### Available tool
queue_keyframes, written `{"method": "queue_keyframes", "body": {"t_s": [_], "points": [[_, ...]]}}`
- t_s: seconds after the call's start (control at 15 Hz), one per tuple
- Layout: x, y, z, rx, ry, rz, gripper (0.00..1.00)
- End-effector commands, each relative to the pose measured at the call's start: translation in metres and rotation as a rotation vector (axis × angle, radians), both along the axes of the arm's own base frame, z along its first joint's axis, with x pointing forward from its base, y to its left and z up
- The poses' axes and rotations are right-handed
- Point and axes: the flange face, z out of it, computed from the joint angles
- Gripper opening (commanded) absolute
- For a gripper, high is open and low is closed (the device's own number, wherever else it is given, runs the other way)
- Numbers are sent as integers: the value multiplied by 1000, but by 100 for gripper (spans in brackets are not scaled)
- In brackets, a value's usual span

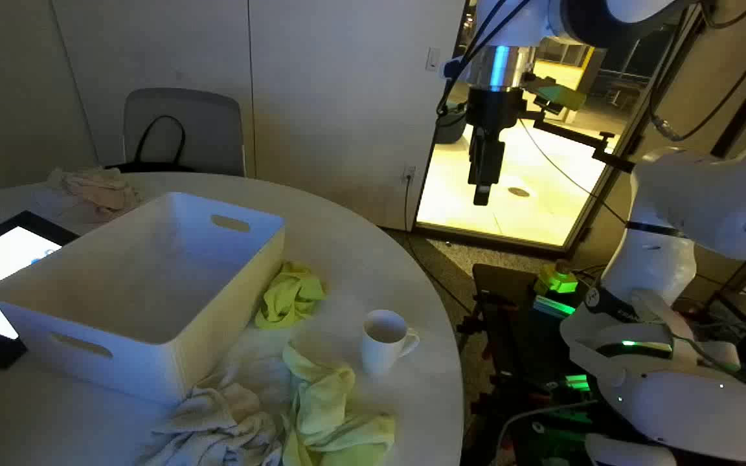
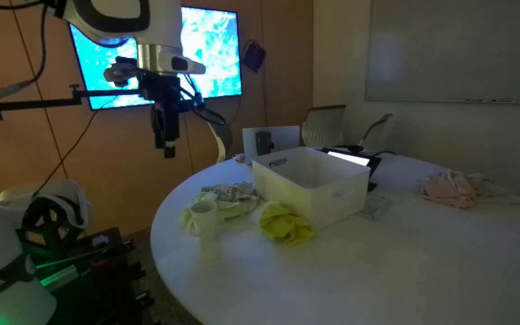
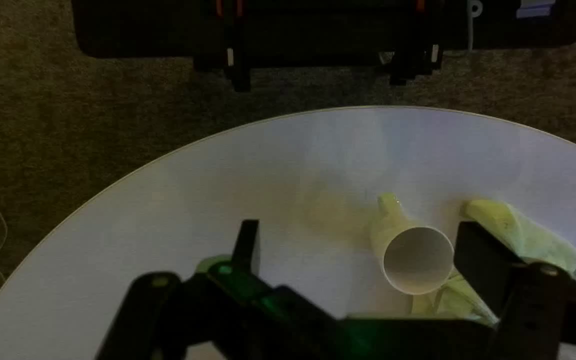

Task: Put the green towel in the basket, then put the two markers in the cup, then put the other green towel in the basket, then the black tape in the cup, then the white towel in the basket

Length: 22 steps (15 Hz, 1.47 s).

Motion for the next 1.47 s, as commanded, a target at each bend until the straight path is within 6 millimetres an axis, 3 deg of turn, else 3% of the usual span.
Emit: {"method": "queue_keyframes", "body": {"t_s": [0.0,0.8,1.07,1.4], "points": [[0,0,1,0,-1,0,100],[3,2,0,1,-6,4,100],[14,21,-16,-18,-10,46,100],[47,48,-45,-29,-44,91,100]]}}
